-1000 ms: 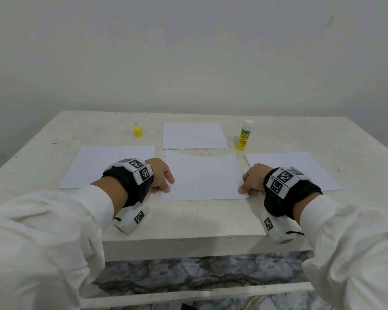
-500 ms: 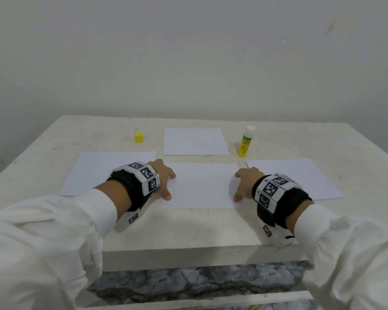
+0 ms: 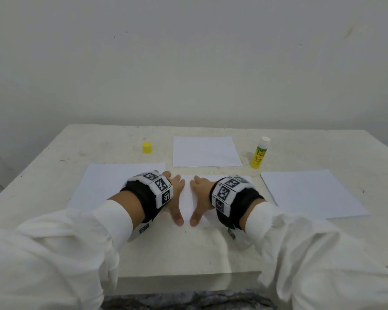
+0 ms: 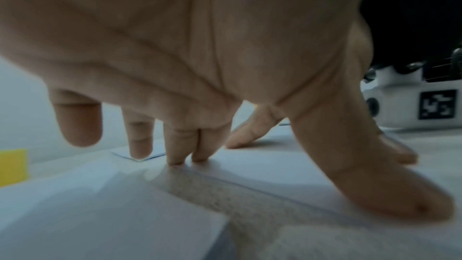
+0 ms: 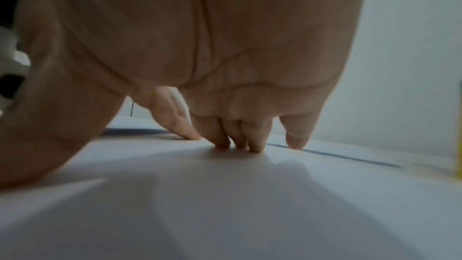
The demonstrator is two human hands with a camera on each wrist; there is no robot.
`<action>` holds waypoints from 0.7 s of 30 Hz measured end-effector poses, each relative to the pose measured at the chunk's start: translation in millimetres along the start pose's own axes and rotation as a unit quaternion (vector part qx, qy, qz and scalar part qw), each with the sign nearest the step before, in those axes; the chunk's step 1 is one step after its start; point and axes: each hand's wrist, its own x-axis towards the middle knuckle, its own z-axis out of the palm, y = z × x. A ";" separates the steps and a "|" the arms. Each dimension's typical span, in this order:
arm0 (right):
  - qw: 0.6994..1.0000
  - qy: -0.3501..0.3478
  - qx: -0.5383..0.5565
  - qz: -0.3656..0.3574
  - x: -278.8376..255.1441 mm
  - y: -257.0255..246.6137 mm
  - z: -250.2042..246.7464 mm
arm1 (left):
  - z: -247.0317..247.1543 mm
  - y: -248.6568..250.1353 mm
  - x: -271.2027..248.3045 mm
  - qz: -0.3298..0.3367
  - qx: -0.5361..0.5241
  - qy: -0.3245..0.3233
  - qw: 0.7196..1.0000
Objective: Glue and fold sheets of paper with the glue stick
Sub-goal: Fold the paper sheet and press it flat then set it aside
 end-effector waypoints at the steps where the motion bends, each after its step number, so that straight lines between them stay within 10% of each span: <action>1: 1.000 -0.010 -0.009 0.016 -4.2 11.1 0.9 | -0.6 -0.6 1.0 0.002 -0.001 -0.002 1.000; 8: 0.996 -0.049 0.007 0.072 -48.3 95.5 9.8 | -7.2 4.4 2.3 0.006 -0.004 -0.010 1.000; 21: 0.995 -0.027 -0.061 0.069 -31.1 100.1 17.5 | -51.4 113.1 33.5 0.079 -0.090 0.042 0.992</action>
